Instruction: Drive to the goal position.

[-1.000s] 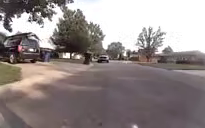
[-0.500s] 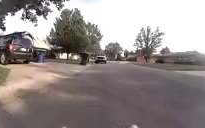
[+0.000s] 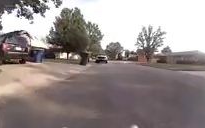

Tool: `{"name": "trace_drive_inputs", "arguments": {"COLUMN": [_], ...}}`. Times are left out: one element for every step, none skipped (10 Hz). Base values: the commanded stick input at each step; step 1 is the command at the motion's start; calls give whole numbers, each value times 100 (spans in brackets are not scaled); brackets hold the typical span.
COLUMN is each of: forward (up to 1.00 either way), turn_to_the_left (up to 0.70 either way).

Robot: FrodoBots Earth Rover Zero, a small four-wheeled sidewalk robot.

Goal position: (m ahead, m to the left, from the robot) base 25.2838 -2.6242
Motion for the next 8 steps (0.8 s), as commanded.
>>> {"name": "trace_drive_inputs", "arguments": {"forward": [100, 100, 100, 100, 100, 100, 100, 100], "turn_to_the_left": [-3, -3, -18, -19, -20, -21, 0, 0]}}
